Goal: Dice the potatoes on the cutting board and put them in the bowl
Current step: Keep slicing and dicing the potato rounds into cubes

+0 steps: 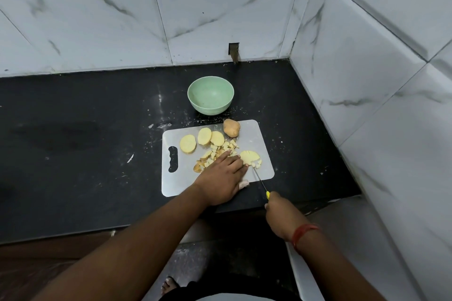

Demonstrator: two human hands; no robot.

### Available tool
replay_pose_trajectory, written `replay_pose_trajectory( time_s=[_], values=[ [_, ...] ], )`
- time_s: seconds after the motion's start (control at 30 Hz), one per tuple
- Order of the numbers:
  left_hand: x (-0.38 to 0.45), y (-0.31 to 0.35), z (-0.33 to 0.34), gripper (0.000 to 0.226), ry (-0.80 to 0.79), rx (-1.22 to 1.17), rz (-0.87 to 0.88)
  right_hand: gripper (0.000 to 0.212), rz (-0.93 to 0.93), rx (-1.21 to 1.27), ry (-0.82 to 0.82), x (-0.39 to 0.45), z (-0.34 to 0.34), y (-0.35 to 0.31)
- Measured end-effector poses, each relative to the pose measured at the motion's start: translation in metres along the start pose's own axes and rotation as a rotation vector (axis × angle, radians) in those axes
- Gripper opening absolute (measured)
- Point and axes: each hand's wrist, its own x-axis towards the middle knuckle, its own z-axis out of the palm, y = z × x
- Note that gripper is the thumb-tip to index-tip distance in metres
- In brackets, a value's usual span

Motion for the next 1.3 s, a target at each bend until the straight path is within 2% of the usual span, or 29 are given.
replay_pose_trajectory(
  time_s=[0.3, 0.47, 0.67, 0.97, 1.07, 1.2, 1.3],
  values=[
    [-0.005, -0.007, -0.003, 0.068, -0.053, -0.014, 0.030, 0.004, -0.047, 0.011, 0.091, 0.007, -0.018, -0.028],
    [-0.005, -0.005, -0.003, 0.068, -0.031, -0.007, 0.035, 0.023, -0.029, -0.042, 0.069, 0.023, -0.028, -0.046],
    [-0.003, -0.006, 0.001, 0.059, -0.055, -0.042, 0.019, 0.031, 0.039, -0.089, -0.001, 0.030, -0.025, -0.055],
    [-0.003, -0.001, 0.006, 0.056, -0.017, -0.064, -0.018, 0.020, -0.032, -0.004, 0.005, 0.024, -0.014, -0.036],
    [-0.003, 0.000, 0.006, 0.057, -0.023, -0.060, -0.033, 0.026, -0.047, -0.008, -0.013, 0.017, -0.008, -0.028],
    [-0.003, 0.002, 0.005, 0.060, -0.029, -0.058, -0.039, 0.006, -0.020, -0.026, -0.003, 0.005, 0.001, -0.015],
    [-0.003, 0.002, 0.005, 0.061, -0.036, -0.057, -0.042, 0.003, -0.015, -0.026, 0.003, -0.002, 0.007, -0.006]
  ],
)
